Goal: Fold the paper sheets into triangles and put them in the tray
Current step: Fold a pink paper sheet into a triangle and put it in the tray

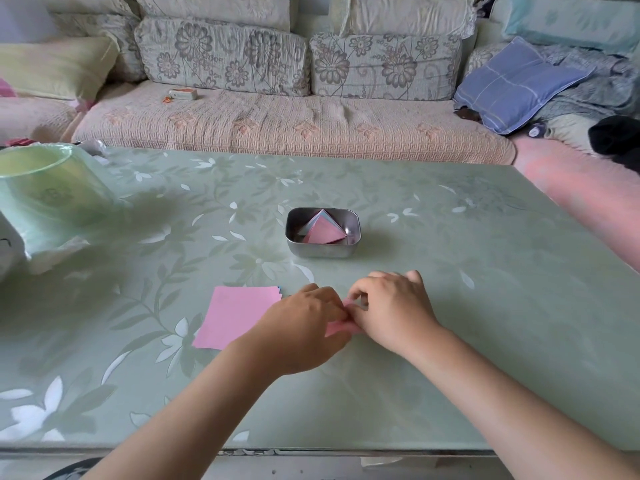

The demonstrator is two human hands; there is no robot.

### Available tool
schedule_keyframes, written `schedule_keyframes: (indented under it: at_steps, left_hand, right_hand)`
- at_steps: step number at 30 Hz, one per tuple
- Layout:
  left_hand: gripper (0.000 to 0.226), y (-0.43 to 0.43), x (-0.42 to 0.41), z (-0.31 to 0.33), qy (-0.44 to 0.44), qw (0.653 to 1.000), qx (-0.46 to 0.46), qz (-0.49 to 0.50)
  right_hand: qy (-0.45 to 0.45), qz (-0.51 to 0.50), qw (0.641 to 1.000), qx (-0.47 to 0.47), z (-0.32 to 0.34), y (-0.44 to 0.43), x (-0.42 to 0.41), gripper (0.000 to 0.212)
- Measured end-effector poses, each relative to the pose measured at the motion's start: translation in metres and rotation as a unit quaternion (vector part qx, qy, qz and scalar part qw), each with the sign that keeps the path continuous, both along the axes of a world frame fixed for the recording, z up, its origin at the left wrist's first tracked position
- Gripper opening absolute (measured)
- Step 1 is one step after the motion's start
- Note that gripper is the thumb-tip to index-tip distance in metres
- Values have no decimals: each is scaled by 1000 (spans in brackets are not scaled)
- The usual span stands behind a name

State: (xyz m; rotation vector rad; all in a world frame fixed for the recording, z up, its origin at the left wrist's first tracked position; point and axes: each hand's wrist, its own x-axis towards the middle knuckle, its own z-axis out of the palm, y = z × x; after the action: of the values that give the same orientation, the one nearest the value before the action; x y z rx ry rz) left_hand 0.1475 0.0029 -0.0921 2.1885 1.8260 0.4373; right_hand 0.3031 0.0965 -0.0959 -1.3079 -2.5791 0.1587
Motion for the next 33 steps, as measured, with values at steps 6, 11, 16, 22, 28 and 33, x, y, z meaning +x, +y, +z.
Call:
schedule_keyframes:
  at_steps: [6, 11, 16, 22, 28, 33]
  left_hand:
    - [32, -3, 4, 1, 23, 1000, 0, -6]
    - [37, -7, 7, -2, 46, 999, 9, 2]
    - [56, -19, 13, -9, 127, 991, 36, -3]
    - [62, -34, 19, -8, 178, 980, 82, -15]
    - [42, -43, 29, -9, 172, 978, 118, -29]
    - [41, -41, 29, -11, 111, 993, 48, 9]
  right_hand:
    - [-63, 109, 991, 37, 4, -5, 9, 24]
    - [-85, 112, 990, 3, 5, -14, 14, 39]
    - [-75, 101, 992, -6, 5, -15, 13, 42]
    - [-64, 90, 994, -24, 2, -16, 14, 43]
    - [-72, 86, 994, 4, -2, -21, 16, 31]
    - [-48, 72, 996, 0, -6, -23, 24, 32]
